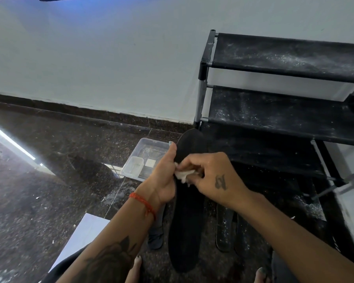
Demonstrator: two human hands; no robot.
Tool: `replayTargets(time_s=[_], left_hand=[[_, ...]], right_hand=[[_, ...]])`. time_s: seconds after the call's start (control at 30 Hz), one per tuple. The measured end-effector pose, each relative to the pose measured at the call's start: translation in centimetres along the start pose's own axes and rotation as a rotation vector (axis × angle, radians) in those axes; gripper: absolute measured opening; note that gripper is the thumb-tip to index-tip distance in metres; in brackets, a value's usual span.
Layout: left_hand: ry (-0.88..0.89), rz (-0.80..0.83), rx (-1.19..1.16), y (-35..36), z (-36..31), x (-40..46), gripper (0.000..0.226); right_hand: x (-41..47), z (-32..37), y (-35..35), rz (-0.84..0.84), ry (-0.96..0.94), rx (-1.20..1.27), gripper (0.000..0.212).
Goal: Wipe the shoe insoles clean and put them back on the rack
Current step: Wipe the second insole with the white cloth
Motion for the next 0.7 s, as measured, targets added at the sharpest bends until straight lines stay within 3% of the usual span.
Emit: replayTargets(time_s=[0.1,0.17,0.2,0.27,0.33,0.43,0.6,0.7], left_hand=[[0.016,-0.010,-0.018,-0.1,-0.3,-0.3,0.065],[0.005,-0.012,-0.001,0.1,-0.3,-0.4,0.067],[-0.002,-0.008,-0.001,0.3,-0.3,-0.4,0.068],[-0.031,0.029,-0.033,0.8,0.0,-0.7,0.071],[-0.043,0.079,-0.070,1.5,0.0,-0.9,0.074],[-0.023,0.096,-0.080,1.9,-0.2,-1.2,0.068],[-0.030,0.234,-0.046,3.6,0.1,-1.3,0.079],[-0.084,0.267,-0.001,4.2,1.0,-1.5,0.073]], right_hand=[[-0.5,0.1,1.0,0.254,-0.011,-0.091,0.027],[-0.7,-1.4,0.3,0.306,0.068,-0.258,0.022],[-0.6,-2.3,-1.0,0.232,0.133,-0.326,0.015],[-0.7,-3.5,-4.6,-0.073,0.267,-0.311,0.011],[-1.5,-4.8,-6.1,-0.270,0.364,-0.006,0.019],[-1.8,-5.9,-3.5,-0.229,0.478,0.383,0.023],[-1.6,-6.7,-5.5,-0.422,0.488,0.319,0.025],[-1.2,-6.6,-5.4,-0.355,0.454,0.139,0.018]])
Point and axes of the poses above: each hand's wrist, its own x-axis towards the middle knuckle, its own y-axis out of the palm, z = x × y, the point moved 9 cm from there along x, towards the middle knuckle, and after that the axes turned 5 degrees about z, right-handed, at the moved point
